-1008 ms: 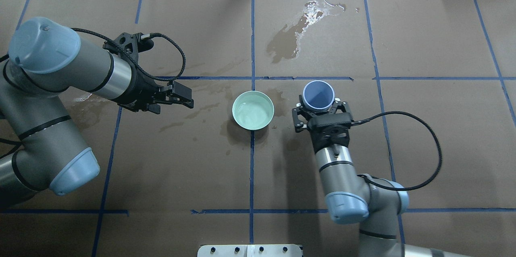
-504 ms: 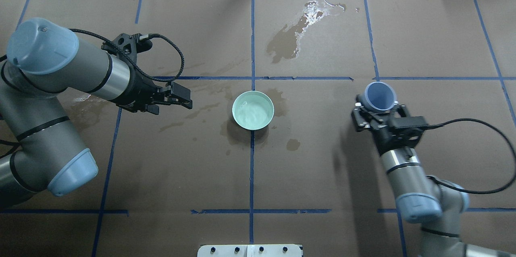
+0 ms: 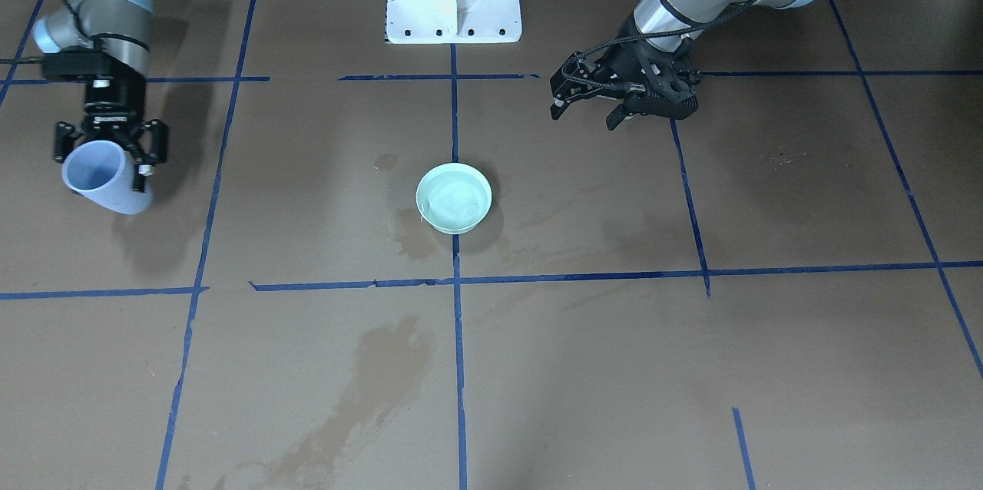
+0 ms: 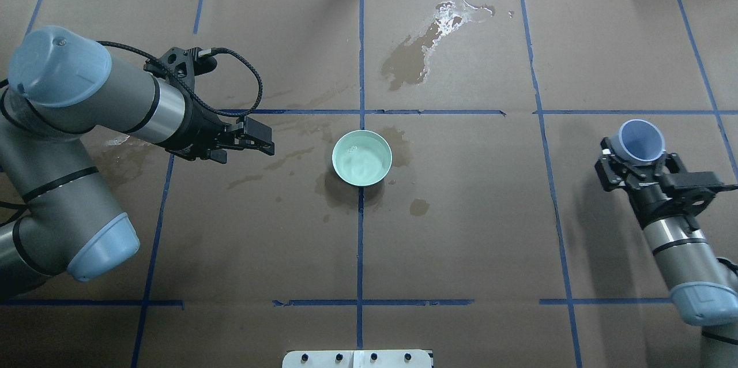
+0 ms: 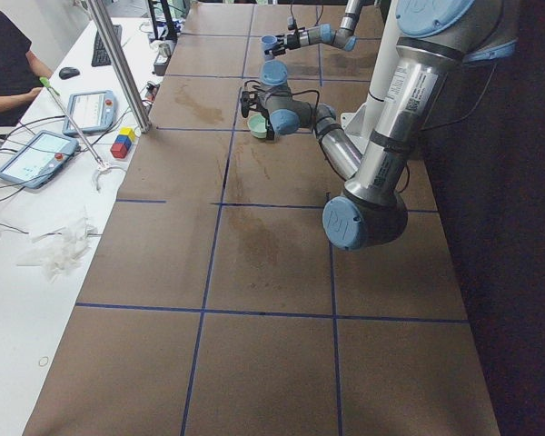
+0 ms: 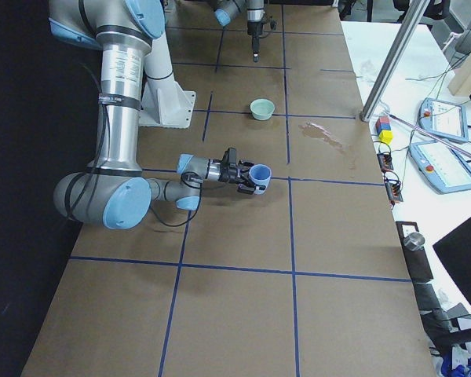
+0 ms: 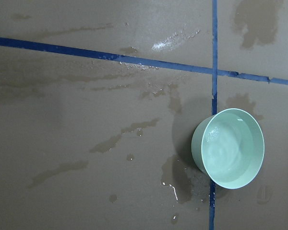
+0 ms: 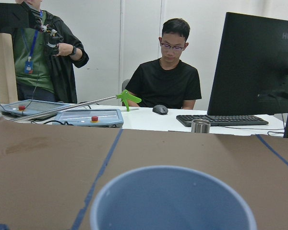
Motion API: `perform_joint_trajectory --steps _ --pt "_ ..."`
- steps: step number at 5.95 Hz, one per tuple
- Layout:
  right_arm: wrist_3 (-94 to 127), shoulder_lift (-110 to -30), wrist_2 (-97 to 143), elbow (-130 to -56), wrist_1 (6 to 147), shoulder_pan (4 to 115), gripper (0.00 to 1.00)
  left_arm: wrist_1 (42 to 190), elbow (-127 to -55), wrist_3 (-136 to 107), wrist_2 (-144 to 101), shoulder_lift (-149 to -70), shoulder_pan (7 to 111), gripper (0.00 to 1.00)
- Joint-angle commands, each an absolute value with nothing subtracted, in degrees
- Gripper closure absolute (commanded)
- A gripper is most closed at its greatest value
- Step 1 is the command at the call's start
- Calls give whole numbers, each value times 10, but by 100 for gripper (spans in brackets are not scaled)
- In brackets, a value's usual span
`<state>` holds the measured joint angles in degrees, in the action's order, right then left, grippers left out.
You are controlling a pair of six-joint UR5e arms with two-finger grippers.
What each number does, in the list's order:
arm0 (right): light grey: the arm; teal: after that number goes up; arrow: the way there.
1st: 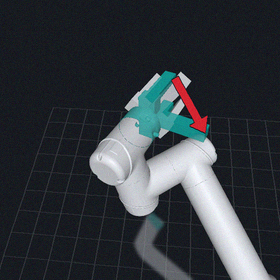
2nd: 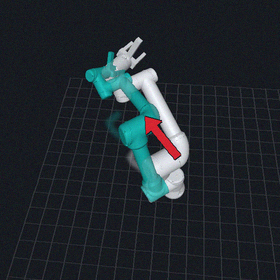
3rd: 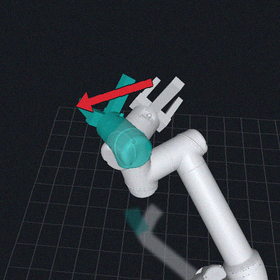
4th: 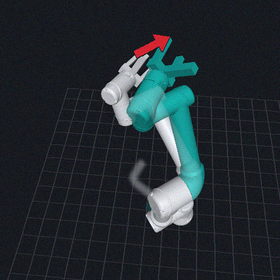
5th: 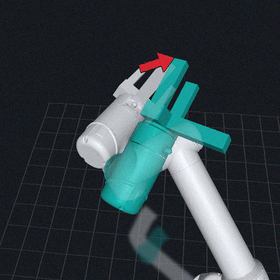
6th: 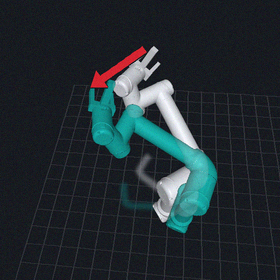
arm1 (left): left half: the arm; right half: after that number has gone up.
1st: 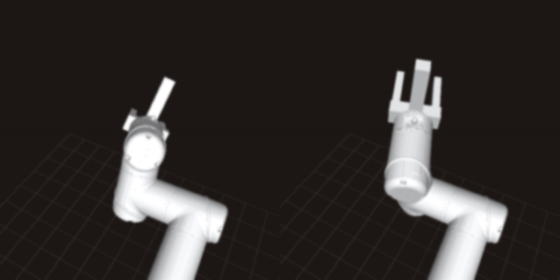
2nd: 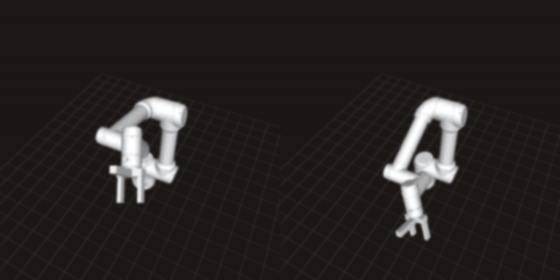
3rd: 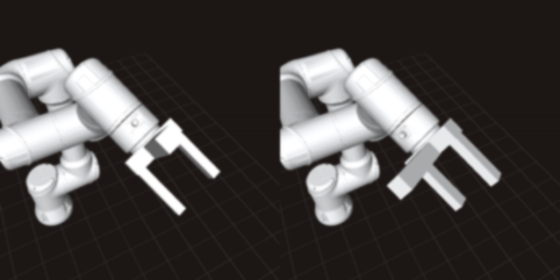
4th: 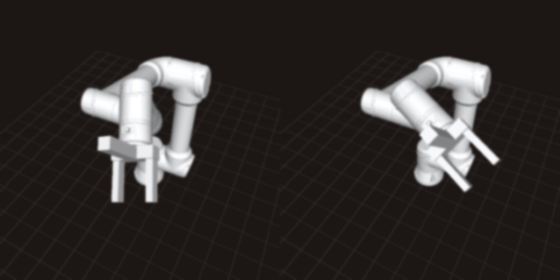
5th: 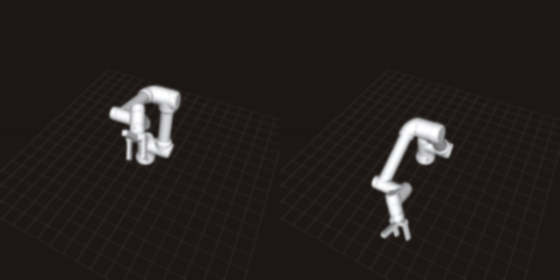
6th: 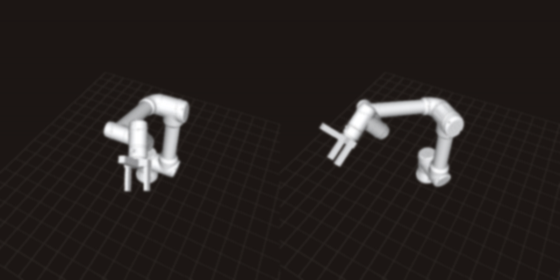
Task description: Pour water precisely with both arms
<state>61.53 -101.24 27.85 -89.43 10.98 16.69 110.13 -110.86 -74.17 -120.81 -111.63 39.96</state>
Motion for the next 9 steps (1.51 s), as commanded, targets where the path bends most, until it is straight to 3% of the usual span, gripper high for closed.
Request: perform_joint_trajectory --steps 1,7,9 --pt "636 -1028 279 -878 104 176 92 1101 -1109 -742 -1202 -1116 400 0" --pt "689 -1007 332 -811 104 223 87 1101 -1112 -742 -1202 -1116 399 0" --pt "689 -1007 352 -808 104 237 79 1101 -1112 -742 -1202 -1116 399 0"
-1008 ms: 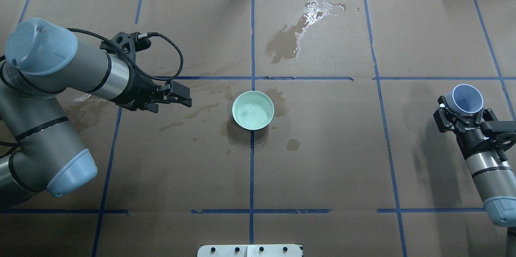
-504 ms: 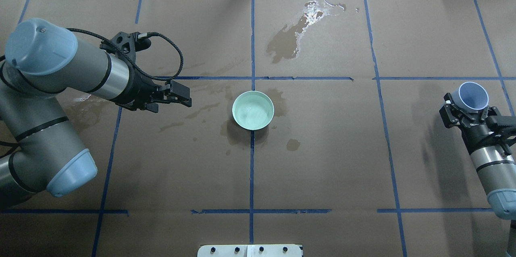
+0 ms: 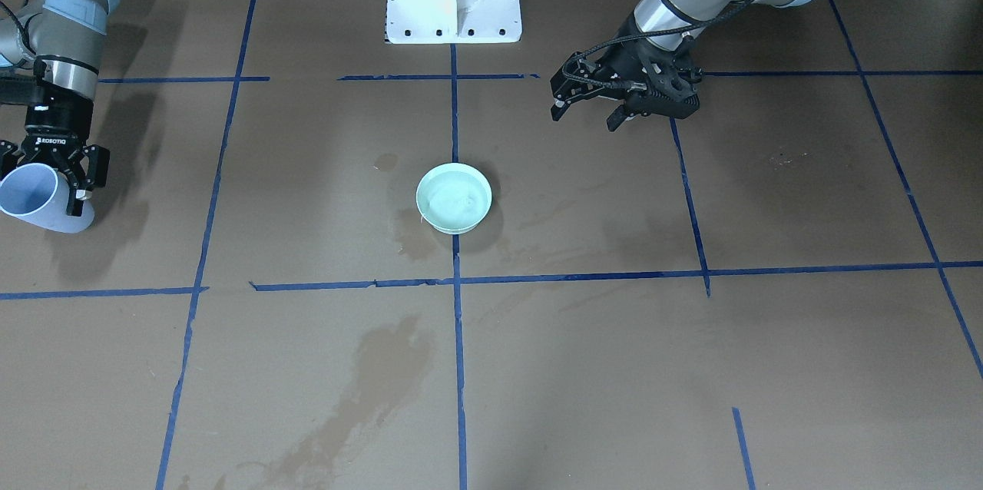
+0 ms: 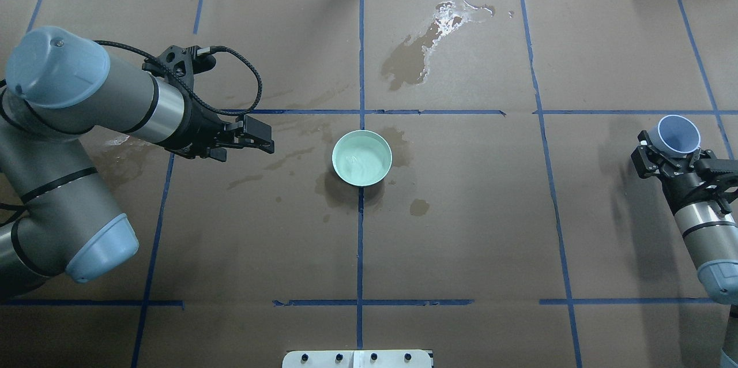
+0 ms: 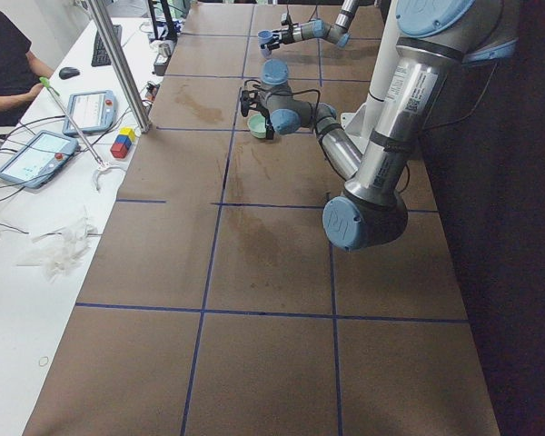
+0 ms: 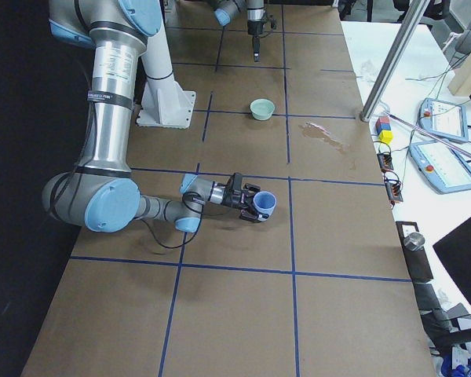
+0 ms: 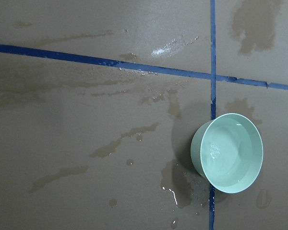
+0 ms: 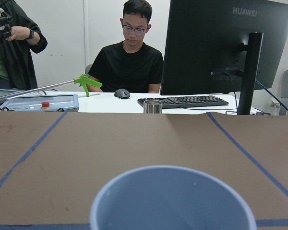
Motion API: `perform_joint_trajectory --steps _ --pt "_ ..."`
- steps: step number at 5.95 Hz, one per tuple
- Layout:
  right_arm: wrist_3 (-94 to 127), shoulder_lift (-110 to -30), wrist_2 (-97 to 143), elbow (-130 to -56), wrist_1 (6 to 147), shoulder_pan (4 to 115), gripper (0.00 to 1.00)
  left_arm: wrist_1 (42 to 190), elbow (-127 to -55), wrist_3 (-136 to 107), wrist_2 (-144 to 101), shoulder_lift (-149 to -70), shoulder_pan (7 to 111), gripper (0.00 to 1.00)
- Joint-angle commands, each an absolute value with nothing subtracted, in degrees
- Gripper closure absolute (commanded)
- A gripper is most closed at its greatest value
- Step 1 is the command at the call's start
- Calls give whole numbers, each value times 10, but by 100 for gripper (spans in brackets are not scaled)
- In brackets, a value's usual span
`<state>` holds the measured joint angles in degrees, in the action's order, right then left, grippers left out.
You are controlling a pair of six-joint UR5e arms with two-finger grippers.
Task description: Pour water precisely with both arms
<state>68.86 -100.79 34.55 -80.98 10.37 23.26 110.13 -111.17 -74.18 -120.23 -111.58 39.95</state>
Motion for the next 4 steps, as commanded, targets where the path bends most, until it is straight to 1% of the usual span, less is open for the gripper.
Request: perform_joint_trajectory --steps 1,2,3,4 --pt "690 -1007 353 -806 103 238 69 1101 -1112 -742 -1202 -1116 399 0" --pt "690 -1008 353 -802 102 238 63 1101 -1112 -742 -1202 -1116 399 0" --pt "689 -1009 353 -793 98 238 61 1101 -1112 -742 -1202 -1116 399 0" --pt "685 -1009 354 -782 93 237 44 1101 -1112 -742 -1202 -1116 399 0"
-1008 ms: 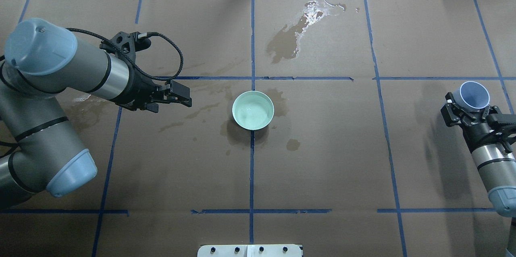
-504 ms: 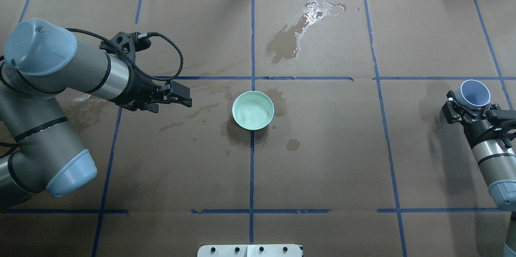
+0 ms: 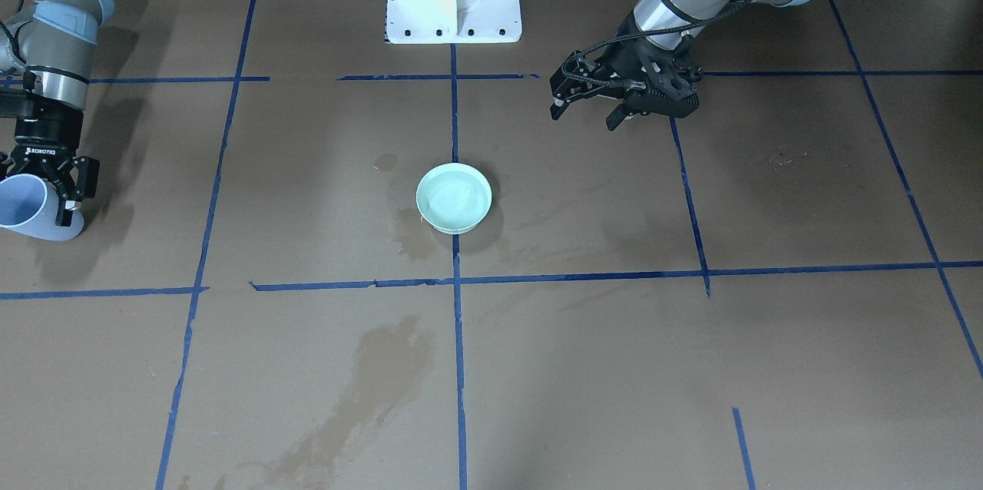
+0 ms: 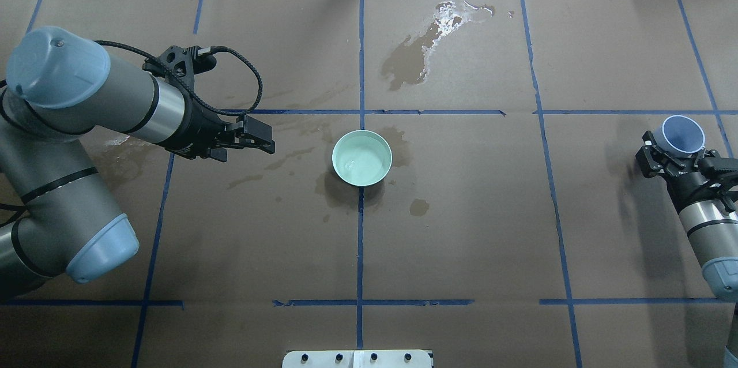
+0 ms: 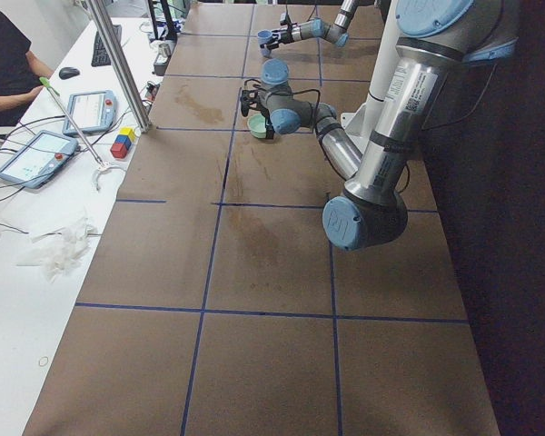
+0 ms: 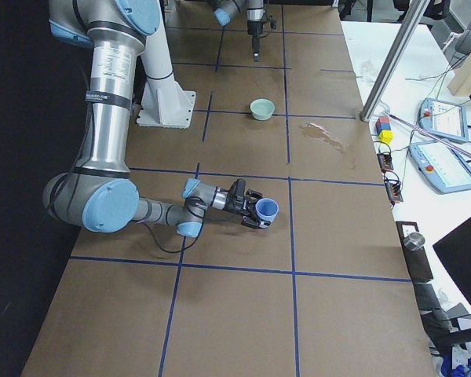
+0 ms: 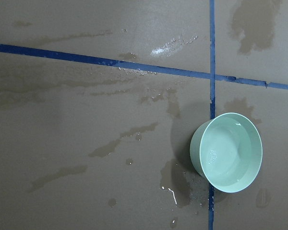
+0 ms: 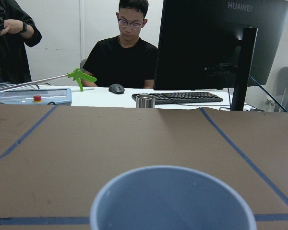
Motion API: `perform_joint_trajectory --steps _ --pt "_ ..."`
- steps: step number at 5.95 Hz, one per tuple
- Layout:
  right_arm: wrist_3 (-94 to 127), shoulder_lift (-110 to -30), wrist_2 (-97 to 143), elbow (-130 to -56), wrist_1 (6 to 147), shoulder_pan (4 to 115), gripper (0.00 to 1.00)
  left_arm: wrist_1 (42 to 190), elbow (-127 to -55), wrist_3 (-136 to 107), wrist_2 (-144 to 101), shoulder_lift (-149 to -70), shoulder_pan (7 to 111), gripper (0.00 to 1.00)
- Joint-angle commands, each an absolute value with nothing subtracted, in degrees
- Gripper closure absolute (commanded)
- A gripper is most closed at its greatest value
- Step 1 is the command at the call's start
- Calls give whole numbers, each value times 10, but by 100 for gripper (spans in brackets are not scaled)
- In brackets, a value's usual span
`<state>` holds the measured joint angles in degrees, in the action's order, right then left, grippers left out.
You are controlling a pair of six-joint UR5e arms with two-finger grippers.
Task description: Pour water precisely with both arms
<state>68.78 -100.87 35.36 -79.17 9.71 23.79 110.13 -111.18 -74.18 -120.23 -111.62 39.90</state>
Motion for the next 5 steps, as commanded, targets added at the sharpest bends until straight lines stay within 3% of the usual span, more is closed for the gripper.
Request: perform_joint_trajectory --steps 1,2,5 --pt "689 -1007 353 -781 92 237 8 1101 -1115 -753 -1202 -1116 399 0" --pt "690 -1007 353 -780 92 236 1 1101 -1117 -771 -1202 -1117 398 0" --pt "683 -1020 353 -788 67 238 0 1101 -1120 -771 -1202 -1117 397 0"
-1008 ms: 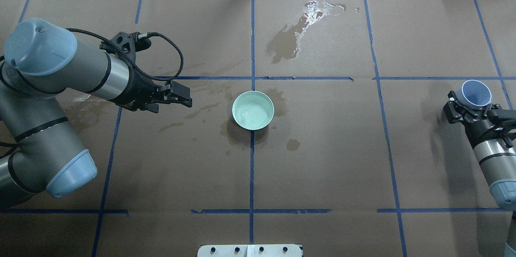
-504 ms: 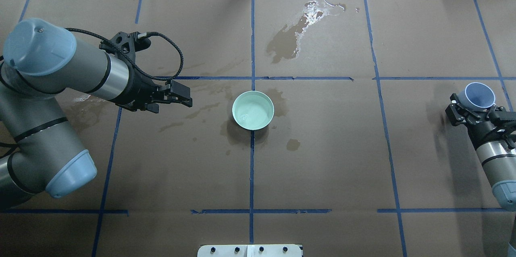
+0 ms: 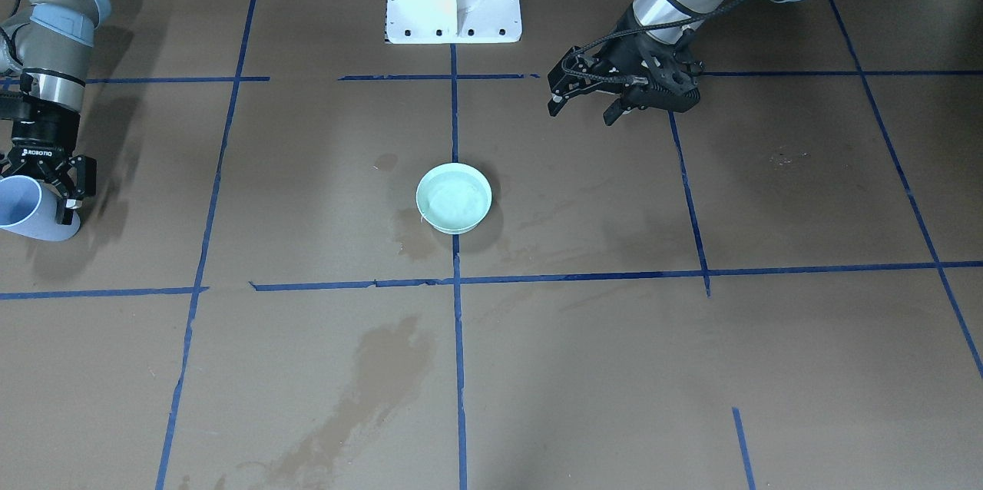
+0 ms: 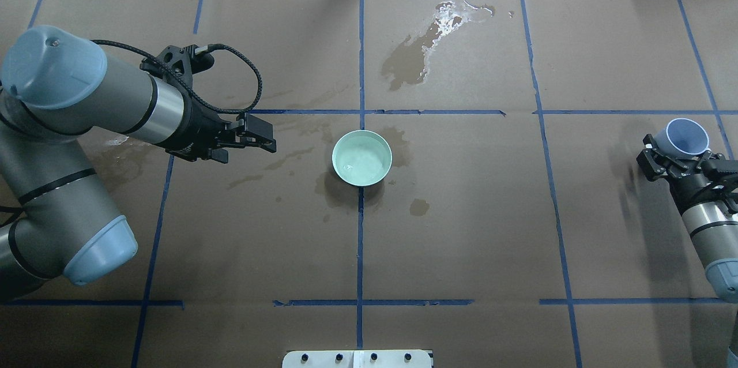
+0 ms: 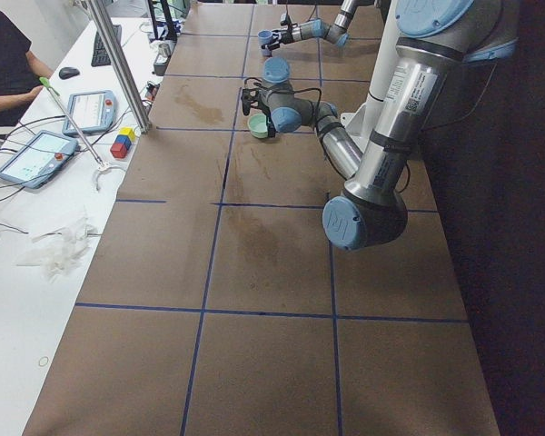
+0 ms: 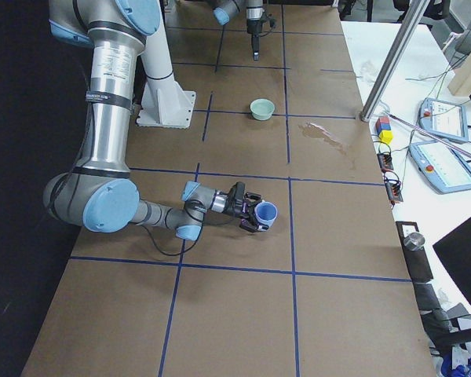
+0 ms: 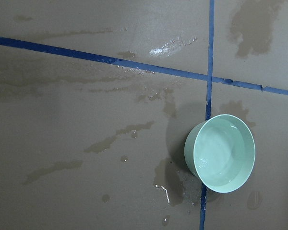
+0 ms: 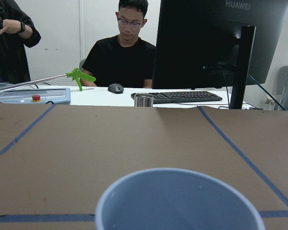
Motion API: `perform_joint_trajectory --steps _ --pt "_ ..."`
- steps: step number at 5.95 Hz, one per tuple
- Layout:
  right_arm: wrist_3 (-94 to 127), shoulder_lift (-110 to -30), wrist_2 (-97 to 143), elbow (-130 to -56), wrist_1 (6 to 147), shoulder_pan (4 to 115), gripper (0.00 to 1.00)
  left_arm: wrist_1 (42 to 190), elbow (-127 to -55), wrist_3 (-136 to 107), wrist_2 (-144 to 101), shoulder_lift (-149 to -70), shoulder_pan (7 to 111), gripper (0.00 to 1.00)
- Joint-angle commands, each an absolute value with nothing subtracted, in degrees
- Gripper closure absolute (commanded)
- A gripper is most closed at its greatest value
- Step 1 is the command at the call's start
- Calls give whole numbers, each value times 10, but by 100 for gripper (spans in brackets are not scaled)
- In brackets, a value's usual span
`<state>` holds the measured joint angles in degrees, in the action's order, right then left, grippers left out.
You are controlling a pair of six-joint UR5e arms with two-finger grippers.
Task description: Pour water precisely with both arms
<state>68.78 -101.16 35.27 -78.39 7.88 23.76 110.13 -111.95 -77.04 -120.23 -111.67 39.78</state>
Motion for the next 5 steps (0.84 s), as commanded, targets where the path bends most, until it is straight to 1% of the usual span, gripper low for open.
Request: perform_joint_trajectory --steps 1,4,5 --pt "683 -1025 354 -790 63 237 0 1101 -1121 -771 -1202 -1116 397 0" --pt "683 -1038 362 -806 51 236 0 1101 -1121 -772 -1202 -1116 397 0" --pt "683 -1060 362 -822 51 236 0 1101 -1121 -772 -1202 -1116 397 0"
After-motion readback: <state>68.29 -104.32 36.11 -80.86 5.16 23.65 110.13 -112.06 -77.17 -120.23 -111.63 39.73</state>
